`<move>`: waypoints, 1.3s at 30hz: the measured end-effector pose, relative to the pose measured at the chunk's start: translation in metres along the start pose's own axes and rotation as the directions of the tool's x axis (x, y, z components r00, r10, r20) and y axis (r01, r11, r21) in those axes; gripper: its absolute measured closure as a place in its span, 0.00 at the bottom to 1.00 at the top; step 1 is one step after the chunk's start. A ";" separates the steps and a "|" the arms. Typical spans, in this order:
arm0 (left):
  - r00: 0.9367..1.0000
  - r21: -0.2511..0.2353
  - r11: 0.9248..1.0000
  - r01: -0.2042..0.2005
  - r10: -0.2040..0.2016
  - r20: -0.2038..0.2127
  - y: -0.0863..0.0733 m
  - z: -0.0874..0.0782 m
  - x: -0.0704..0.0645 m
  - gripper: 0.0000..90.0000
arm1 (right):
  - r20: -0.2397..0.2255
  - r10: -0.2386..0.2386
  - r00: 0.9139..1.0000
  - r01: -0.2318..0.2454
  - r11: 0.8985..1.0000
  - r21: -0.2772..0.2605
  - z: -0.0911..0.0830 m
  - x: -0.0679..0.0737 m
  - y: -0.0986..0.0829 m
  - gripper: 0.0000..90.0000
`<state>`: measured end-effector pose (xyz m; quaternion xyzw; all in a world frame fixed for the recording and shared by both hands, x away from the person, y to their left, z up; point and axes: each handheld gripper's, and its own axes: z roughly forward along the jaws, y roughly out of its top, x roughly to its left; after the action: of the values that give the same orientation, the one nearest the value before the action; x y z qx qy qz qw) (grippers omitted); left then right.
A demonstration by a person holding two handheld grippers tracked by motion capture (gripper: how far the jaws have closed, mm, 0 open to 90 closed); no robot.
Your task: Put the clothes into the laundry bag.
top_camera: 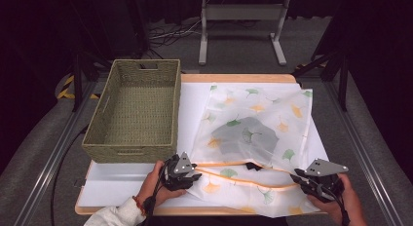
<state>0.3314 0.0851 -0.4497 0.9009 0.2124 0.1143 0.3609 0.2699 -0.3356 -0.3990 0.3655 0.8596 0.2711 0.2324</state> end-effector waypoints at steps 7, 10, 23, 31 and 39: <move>0.998 -0.042 0.998 0.055 -0.055 -0.003 -0.005 -0.006 -0.001 0.43 | 0.027 0.049 0.998 -0.050 0.997 0.066 0.007 -0.008 -0.014 0.70; 0.994 -0.055 0.992 0.111 -0.112 -0.010 -0.009 -0.010 0.004 0.37 | 0.028 0.063 0.998 -0.065 0.993 0.094 0.010 -0.011 -0.019 0.67; 0.997 0.008 0.997 0.071 -0.072 0.027 -0.009 -0.009 0.003 0.85 | 0.056 0.075 0.996 -0.081 0.991 0.106 0.006 -0.024 -0.027 0.98; 0.996 -0.003 1.000 0.029 -0.029 0.080 -0.006 -0.007 -0.008 0.96 | 0.117 0.067 0.991 -0.081 0.990 0.119 0.003 -0.030 -0.029 0.98; 0.995 -0.012 0.999 -0.042 0.043 0.093 -0.005 -0.011 -0.024 0.93 | 0.022 0.169 0.985 -0.170 0.984 0.057 -0.005 -0.043 -0.036 0.83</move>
<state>0.3049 0.0842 -0.4468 0.9077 0.1754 0.0811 0.3724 0.2755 -0.3908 -0.4094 0.4465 0.8308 0.2613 0.2051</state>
